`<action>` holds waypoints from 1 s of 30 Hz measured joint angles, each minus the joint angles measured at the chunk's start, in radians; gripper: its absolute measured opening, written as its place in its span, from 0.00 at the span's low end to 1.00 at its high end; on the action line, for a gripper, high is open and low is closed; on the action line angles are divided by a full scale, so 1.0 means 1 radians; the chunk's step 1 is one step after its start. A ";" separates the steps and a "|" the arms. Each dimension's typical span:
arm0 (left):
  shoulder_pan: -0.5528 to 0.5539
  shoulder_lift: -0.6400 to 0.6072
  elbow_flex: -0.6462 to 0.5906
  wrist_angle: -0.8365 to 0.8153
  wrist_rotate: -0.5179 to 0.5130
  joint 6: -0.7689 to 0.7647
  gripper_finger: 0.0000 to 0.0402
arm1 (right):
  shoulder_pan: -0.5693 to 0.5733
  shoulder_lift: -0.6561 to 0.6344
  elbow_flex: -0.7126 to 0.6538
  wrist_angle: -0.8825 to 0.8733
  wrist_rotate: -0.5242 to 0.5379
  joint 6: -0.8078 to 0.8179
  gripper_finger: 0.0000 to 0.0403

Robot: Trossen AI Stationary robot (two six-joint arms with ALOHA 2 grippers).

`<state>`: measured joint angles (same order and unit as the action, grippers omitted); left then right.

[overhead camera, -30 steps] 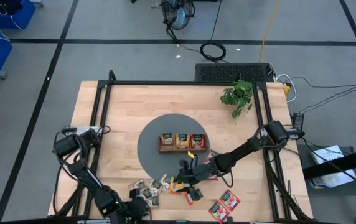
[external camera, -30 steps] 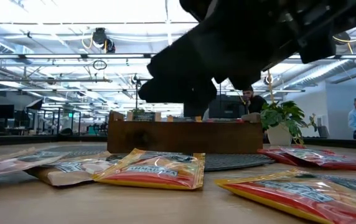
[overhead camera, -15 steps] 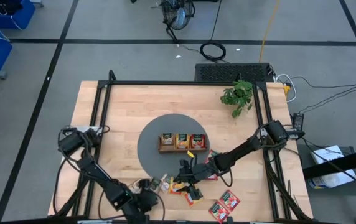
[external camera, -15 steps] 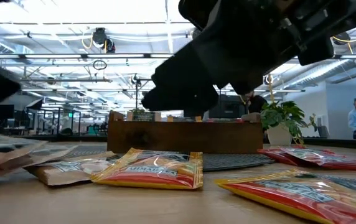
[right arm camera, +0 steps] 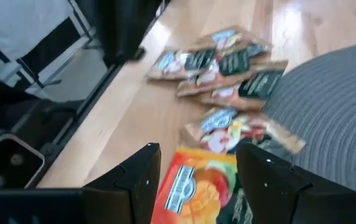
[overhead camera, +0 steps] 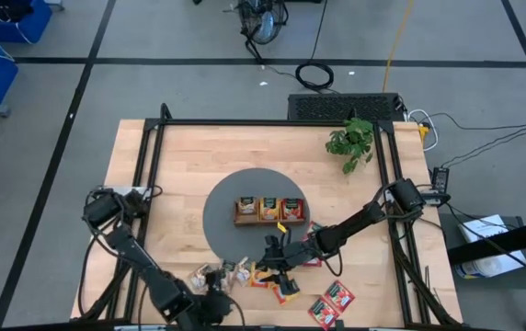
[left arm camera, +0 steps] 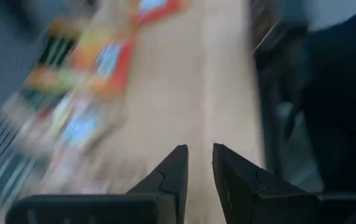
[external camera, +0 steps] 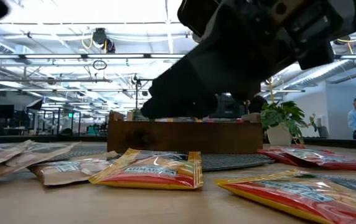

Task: Pick & Place Tea
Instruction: Put the light brown tea sachet into the left section of the wooden organizer

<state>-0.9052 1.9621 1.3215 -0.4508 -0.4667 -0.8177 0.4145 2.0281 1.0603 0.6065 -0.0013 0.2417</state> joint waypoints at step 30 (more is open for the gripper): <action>-0.025 0.079 -0.028 -0.240 -0.003 -0.395 0.20 | 0.013 0.000 0.000 0.046 -0.002 -0.028 0.48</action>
<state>-0.9302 2.0412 1.2939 -0.6909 -0.4697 -1.2129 0.4274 2.0281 1.0603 0.6526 -0.0029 0.2134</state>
